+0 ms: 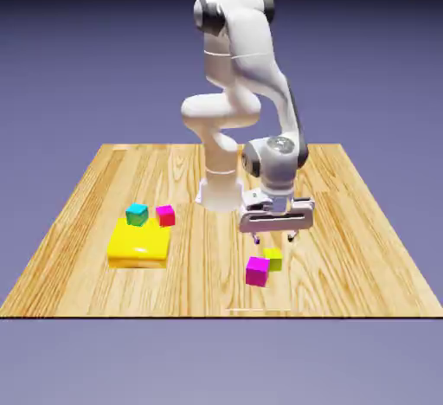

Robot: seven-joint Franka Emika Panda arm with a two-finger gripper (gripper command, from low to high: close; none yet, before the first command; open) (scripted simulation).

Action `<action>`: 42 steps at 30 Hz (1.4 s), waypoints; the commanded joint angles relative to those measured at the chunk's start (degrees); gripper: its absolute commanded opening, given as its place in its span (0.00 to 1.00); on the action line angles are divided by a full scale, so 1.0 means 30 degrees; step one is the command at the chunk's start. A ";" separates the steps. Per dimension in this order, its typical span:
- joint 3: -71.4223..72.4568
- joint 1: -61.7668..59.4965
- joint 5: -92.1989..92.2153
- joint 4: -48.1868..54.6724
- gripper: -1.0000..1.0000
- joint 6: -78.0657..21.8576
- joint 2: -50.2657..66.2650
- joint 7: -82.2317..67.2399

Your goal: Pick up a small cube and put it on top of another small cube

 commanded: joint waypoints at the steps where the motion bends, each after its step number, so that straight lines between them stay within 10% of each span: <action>1: -0.0339 0.0271 -0.0295 0.0127 0.50 0.0564 0.0693 0.0220; 5: -0.1372 0.1094 -0.1193 0.0515 0.50 0.2284 0.2802 0.0889; 6: -0.1372 0.1094 -0.1193 0.0515 0.00 0.2284 0.2802 0.0889; 16: 0.1015 -0.0810 0.0883 -0.0381 0.00 -0.1690 -0.2073 -0.0658; 35: -0.8762 -1.3959 -0.2278 -0.2050 0.00 -0.9615 -1.1908 0.1134; 42: -0.9385 -1.3962 -0.1656 -0.2797 0.00 -0.5685 -0.8685 0.0573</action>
